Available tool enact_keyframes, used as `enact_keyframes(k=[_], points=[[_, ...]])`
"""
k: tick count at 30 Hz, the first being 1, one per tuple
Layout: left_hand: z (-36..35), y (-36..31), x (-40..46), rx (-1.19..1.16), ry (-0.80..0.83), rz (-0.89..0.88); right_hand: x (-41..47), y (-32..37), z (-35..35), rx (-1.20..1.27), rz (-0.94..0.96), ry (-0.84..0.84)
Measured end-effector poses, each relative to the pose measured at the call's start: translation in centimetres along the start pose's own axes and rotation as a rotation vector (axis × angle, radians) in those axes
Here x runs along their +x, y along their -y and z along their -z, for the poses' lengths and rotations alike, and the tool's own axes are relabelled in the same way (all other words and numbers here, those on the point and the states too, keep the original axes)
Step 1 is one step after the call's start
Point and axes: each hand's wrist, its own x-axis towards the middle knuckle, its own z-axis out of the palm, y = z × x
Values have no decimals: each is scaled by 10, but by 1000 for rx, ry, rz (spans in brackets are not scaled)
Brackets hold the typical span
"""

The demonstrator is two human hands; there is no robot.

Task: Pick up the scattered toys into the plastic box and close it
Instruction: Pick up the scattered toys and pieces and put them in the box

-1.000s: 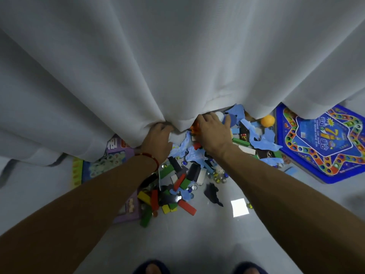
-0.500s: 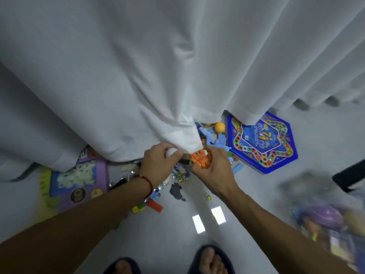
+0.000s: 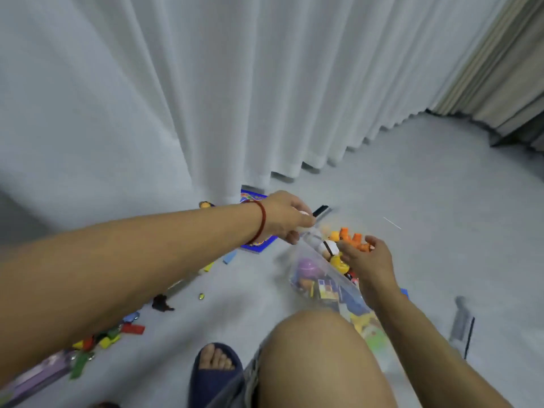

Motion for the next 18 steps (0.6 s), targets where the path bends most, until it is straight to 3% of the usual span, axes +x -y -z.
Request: enact_keyframes(k=[4,11,15,18], points=[[-40,-35,13,-244,49,26,18,5,35,112,-138,-34],[-10,-36,-19,32,-33,74,-6,18,9,64,-11,131],[61,8,-46,429,-118,201,-12,14,-42,-131,114,323],[122,67,-67,1067,-151,237,-13,9,-96,-353,170,503]])
